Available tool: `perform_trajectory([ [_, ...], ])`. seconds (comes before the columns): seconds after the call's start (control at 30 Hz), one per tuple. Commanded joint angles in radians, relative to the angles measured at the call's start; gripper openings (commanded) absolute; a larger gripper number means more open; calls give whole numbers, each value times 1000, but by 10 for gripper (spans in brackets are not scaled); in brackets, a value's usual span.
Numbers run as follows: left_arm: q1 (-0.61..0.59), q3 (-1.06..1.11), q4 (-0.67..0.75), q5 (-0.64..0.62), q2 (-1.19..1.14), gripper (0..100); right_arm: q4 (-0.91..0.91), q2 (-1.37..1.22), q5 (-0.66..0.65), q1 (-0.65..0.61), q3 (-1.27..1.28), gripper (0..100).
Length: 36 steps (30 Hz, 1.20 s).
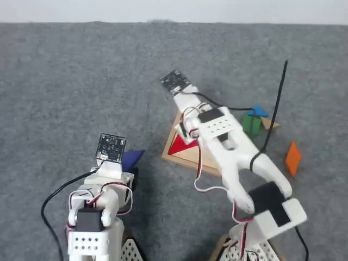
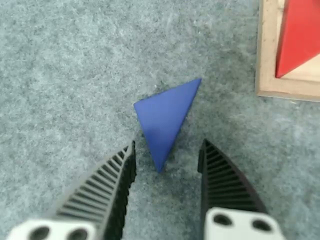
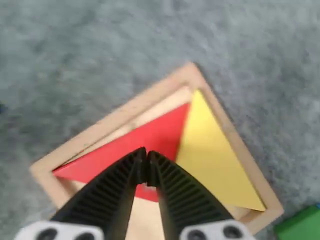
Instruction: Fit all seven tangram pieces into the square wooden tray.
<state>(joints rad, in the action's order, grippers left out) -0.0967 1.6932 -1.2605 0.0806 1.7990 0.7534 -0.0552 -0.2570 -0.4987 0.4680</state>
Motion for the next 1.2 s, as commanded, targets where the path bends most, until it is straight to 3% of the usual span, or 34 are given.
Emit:
perform_trajectory([
  [0.0, 5, -10, -2, -11, 18, 200, -50, 45, 6, -10, 29, 6],
  [0.57, 5, -10, -2, -11, 18, 200, -50, -87, -48, -107, 5, 6],
  [0.83, 5, -10, -2, -11, 18, 200, 38, 182, -40, -107, 25, 6],
  [1.0, 5, -10, -2, -11, 18, 200, 36, 305, -40, -15, 66, 6],
  [1.17, 5, -10, -2, -11, 18, 200, 35, 203, -46, 90, 71, 6],
])
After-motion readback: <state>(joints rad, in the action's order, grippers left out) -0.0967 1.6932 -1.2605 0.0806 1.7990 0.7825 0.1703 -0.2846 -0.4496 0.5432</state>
